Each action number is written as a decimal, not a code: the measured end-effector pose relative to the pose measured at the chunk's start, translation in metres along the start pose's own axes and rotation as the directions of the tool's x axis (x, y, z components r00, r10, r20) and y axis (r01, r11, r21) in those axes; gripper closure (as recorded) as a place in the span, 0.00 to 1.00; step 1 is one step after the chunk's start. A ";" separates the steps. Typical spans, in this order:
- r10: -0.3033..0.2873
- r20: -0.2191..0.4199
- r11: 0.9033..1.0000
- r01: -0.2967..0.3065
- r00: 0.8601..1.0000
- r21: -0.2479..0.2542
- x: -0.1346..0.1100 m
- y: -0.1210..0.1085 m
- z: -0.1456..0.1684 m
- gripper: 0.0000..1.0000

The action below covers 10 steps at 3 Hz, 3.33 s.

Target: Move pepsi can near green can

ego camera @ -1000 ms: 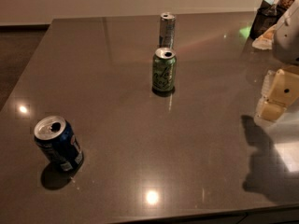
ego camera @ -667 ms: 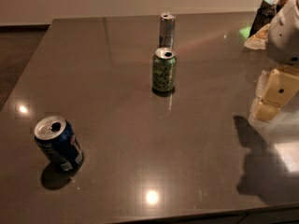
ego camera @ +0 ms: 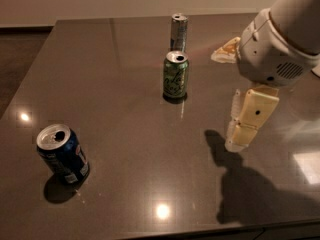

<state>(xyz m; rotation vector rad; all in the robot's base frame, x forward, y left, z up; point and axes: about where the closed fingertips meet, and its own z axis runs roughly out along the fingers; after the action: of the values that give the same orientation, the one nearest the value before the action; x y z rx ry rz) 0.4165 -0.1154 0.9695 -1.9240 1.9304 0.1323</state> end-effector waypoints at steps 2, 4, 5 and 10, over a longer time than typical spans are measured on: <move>-0.068 0.128 0.995 0.076 0.989 -0.065 -0.093 0.022 0.042 0.00; -0.032 0.193 0.988 0.060 0.981 -0.140 -0.144 0.030 0.089 0.00; -0.030 0.217 0.983 0.068 0.976 -0.173 -0.164 0.040 0.116 0.00; -0.039 0.414 0.966 0.140 0.910 -0.217 -0.248 0.071 0.151 0.15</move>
Offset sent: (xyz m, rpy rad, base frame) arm -0.0137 0.1342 -0.0211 0.1438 0.0780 0.1296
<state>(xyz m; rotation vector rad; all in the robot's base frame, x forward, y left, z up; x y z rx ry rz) 0.3714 0.1726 0.9030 -1.9399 1.6006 0.7156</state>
